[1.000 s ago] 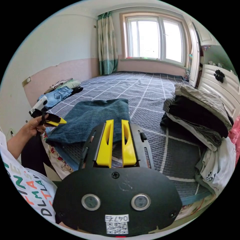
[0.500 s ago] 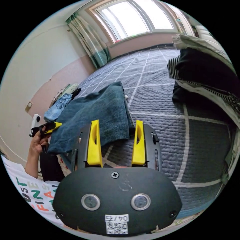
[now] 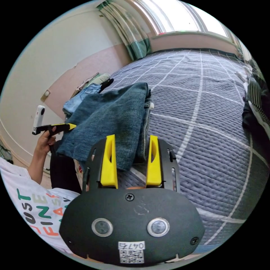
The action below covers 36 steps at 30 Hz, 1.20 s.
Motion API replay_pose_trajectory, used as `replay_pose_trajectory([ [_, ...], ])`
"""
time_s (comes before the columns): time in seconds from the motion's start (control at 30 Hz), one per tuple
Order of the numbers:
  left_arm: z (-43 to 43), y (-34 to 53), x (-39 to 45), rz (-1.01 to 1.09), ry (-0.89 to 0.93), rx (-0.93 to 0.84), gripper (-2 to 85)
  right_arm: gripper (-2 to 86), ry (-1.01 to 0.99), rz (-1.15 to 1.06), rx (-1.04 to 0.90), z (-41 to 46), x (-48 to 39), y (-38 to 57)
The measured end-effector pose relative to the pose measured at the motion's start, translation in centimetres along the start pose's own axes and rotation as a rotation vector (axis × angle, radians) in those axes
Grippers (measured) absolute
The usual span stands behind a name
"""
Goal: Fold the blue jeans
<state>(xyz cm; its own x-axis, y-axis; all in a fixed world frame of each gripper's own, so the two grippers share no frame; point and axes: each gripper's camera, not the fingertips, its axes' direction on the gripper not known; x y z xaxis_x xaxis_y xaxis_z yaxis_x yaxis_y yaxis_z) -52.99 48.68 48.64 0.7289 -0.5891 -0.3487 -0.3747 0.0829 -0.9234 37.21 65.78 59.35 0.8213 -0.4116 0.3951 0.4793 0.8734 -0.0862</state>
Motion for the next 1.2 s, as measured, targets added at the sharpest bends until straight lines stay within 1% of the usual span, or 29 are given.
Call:
replay_pose_trajectory([
  [0.07, 1.0, 0.4, 1.2, 0.017, -0.046, -0.023, 5.5, 12.5, -0.054, 0.022, -0.003, 0.2, -0.6, -0.2],
  [0.2, 2.4, 1.2, 4.3, 0.082, -0.130, -0.044, 5.6, 12.3, -0.091, 0.114, -0.002, 0.1, -0.6, -0.3],
  [0.27, 2.5, 1.5, 5.5, 0.103, -0.147, -0.046, 5.7, 8.6, -0.076, 0.137, -0.012, -0.2, -1.5, -0.8],
  [0.33, 2.7, 1.7, 6.7, 0.118, -0.170, -0.050, 5.7, 5.1, -0.066, 0.109, -0.027, -0.3, -3.1, -1.3],
  [0.4, 3.1, 2.0, 8.4, 0.136, -0.205, -0.052, 5.8, 3.2, 0.047, 0.055, 0.009, -1.3, -5.8, -1.7],
  [0.47, 3.3, 2.2, 9.7, 0.146, -0.228, -0.048, 5.7, 2.2, 0.309, -0.133, 0.043, -2.4, -11.6, -1.8],
  [0.53, 3.3, 2.5, 11.0, 0.150, -0.241, -0.039, 5.7, 1.8, 0.465, -0.265, 0.078, -2.6, -15.5, -1.2],
  [0.57, 3.3, 2.6, 11.9, 0.157, -0.249, -0.030, 5.7, 1.7, 0.529, -0.329, 0.100, -2.7, -17.5, -0.8],
  [0.67, 3.1, 2.9, 14.5, 0.187, -0.271, -0.004, 5.5, 1.5, 0.633, -0.443, 0.139, -3.2, -20.6, 0.2],
  [0.73, 2.6, 2.9, 16.1, 0.200, -0.251, 0.017, 5.3, 1.5, 0.628, -0.454, 0.151, -4.0, -20.9, 0.2],
  [0.83, 1.0, 2.2, 19.0, 0.224, -0.179, 0.063, 5.2, 1.3, 0.490, -0.350, 0.187, -7.6, -18.7, -0.6],
  [0.87, 0.4, 1.4, 20.3, 0.248, -0.132, 0.075, 5.1, 1.2, 0.471, -0.323, 0.205, -9.2, -17.8, -1.0],
  [0.93, -0.3, -0.2, 23.0, 0.302, -0.061, 0.097, 5.1, 1.1, 0.488, -0.299, 0.245, -12.1, -16.6, -1.4],
  [1.0, -1.2, -3.2, 27.8, 0.400, -0.002, 0.140, 5.1, 1.0, 0.517, -0.282, 0.298, -15.8, -15.2, -2.0],
  [1.03, -1.5, -4.1, 29.2, 0.428, 0.012, 0.153, 5.1, 1.0, 0.526, -0.260, 0.335, -18.7, -13.9, -2.6],
  [1.1, -2.5, -8.1, 35.5, 0.540, 0.091, 0.212, 5.0, 1.0, 0.559, -0.225, 0.389, -23.5, -11.6, -3.5],
  [1.13, -2.7, -9.2, 37.2, 0.566, 0.114, 0.223, 5.0, 1.0, 0.589, -0.201, 0.422, -26.9, -9.9, -4.1],
  [1.17, -3.0, -11.6, 40.5, 0.608, 0.166, 0.236, 5.0, 1.0, 0.626, -0.179, 0.447, -30.5, -8.2, -4.7],
  [1.2, -2.9, -14.1, 43.9, 0.636, 0.228, 0.237, 5.0, 1.0, 0.642, -0.164, 0.458, -32.2, -7.3, -5.0],
])
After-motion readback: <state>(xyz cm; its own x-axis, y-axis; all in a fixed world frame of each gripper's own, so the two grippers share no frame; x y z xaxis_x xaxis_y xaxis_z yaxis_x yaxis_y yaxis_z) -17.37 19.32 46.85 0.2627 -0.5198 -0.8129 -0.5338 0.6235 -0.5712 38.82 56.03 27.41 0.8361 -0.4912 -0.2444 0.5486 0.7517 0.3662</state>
